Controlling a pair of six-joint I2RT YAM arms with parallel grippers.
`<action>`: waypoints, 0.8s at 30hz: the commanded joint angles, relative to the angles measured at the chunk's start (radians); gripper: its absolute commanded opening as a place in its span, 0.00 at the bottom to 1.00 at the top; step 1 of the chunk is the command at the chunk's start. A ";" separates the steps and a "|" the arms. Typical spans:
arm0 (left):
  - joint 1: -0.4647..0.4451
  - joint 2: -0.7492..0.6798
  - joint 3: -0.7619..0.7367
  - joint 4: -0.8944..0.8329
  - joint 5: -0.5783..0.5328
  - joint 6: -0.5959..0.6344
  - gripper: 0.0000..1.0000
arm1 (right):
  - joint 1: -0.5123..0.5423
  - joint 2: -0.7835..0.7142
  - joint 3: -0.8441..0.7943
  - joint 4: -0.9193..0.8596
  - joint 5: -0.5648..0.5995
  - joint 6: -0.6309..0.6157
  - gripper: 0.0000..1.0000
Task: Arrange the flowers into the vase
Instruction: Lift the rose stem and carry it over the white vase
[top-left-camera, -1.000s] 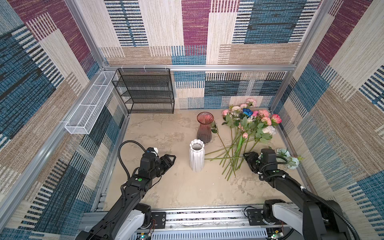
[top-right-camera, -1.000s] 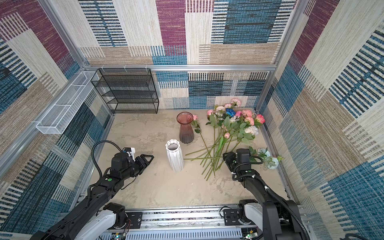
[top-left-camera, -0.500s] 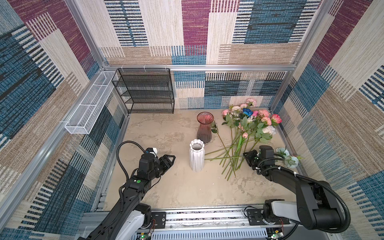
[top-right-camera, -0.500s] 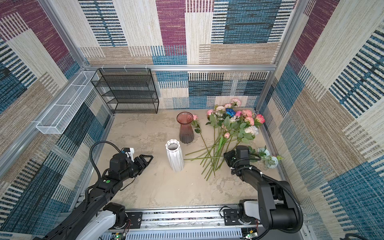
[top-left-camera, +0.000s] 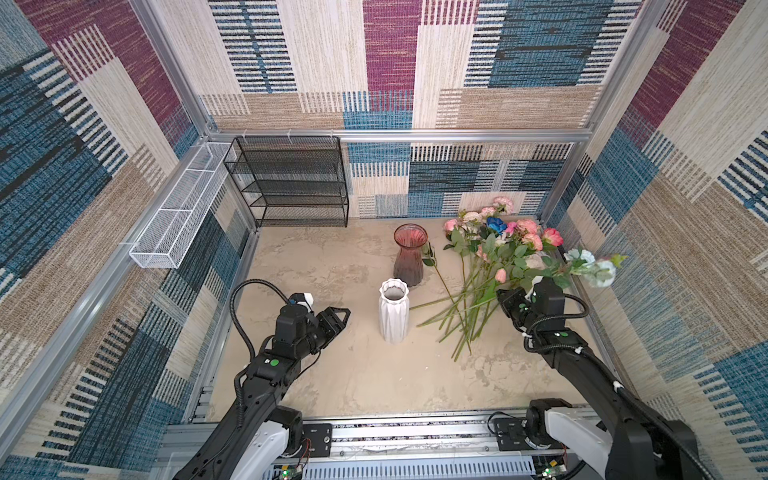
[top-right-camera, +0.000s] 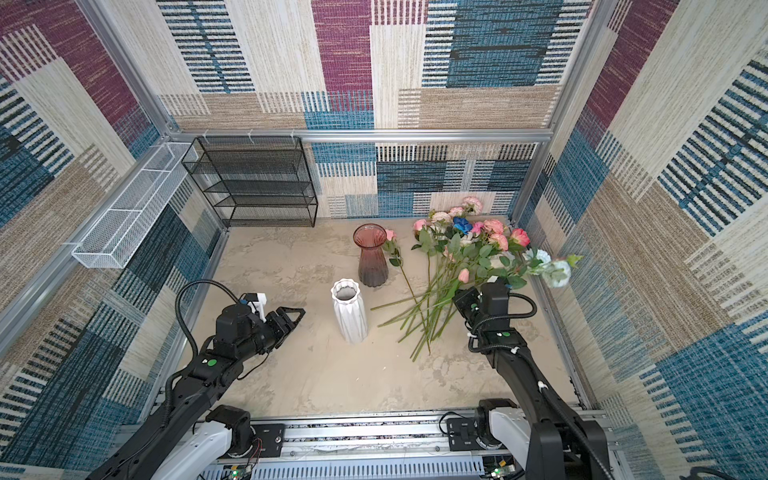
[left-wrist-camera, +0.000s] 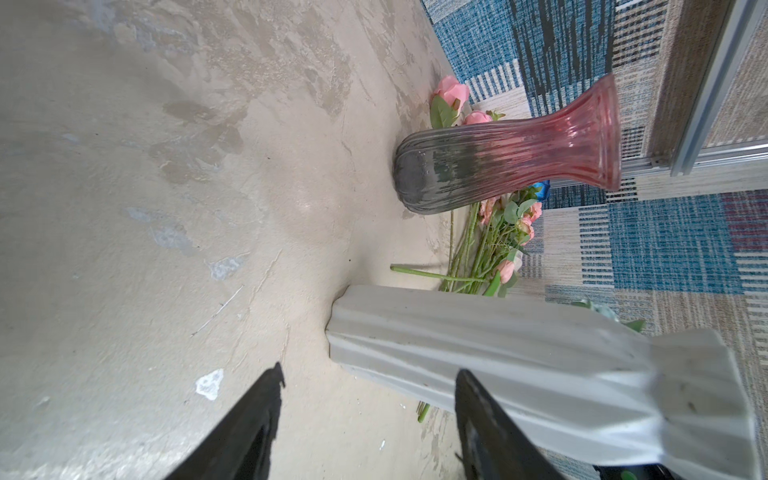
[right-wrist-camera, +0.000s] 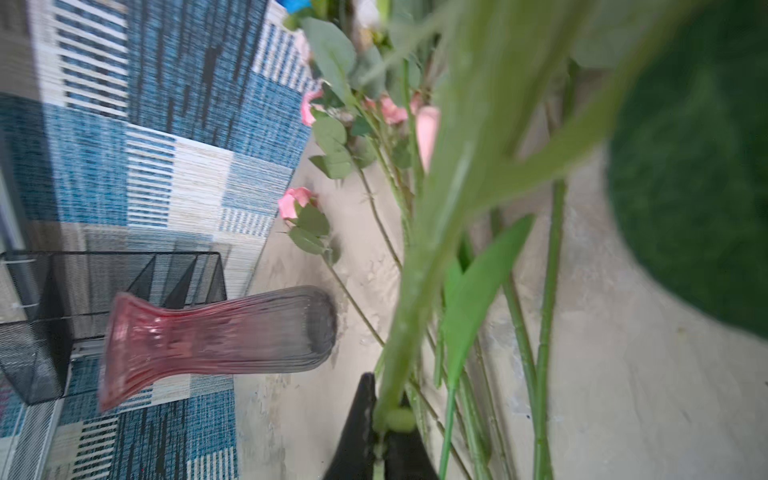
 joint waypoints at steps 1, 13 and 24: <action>0.000 -0.009 0.020 -0.021 -0.002 0.013 0.68 | 0.001 -0.068 0.062 -0.100 0.044 -0.107 0.00; 0.000 -0.031 0.082 -0.086 0.032 0.077 0.68 | 0.102 -0.089 0.526 -0.240 0.139 -0.402 0.00; 0.000 -0.031 0.107 -0.086 0.062 0.064 0.68 | 0.381 0.153 1.063 -0.304 0.134 -0.597 0.00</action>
